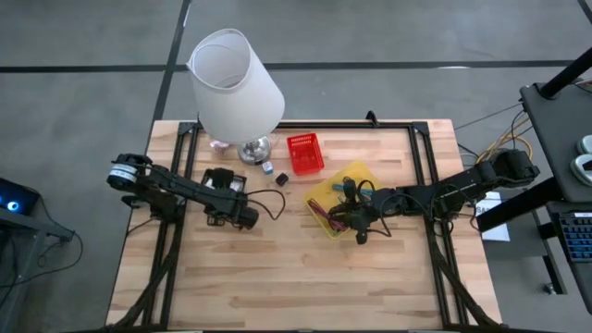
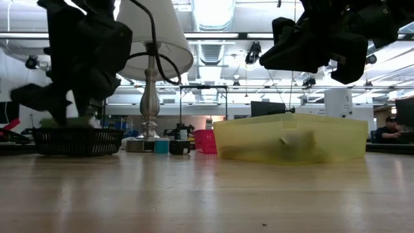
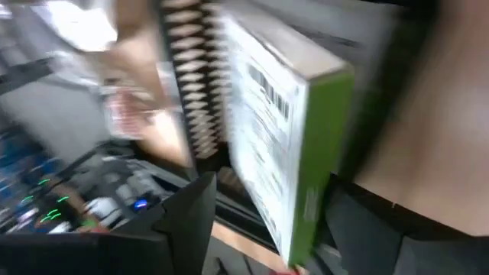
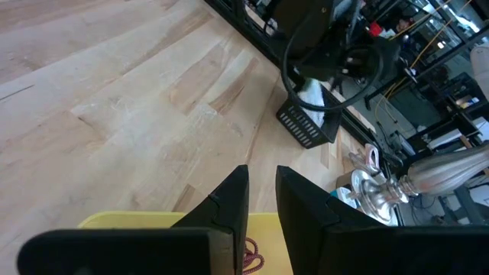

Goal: Pick and place items into bin
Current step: Put the card reader box into the black bin

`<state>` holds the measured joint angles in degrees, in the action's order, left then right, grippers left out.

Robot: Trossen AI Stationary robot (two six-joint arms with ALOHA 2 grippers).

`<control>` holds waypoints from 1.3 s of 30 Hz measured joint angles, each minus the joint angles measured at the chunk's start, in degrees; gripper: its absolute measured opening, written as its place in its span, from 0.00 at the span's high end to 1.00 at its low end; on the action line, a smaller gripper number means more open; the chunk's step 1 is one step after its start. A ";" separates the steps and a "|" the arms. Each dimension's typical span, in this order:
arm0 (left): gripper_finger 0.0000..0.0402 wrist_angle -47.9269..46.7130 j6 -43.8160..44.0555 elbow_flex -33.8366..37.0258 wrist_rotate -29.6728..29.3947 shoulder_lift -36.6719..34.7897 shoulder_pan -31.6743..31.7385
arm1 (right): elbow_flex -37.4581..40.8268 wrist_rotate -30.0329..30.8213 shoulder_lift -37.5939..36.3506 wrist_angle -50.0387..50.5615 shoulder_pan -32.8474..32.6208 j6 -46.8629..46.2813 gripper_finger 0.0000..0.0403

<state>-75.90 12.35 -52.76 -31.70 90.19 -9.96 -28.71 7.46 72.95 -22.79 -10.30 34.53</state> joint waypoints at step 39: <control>0.55 -5.05 -6.98 -8.33 7.82 -0.72 10.03 | 0.00 0.00 0.00 0.04 -0.01 0.17 0.86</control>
<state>-80.95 5.37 -61.09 -23.89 89.47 0.07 -28.71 7.46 72.95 -22.74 -10.31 34.70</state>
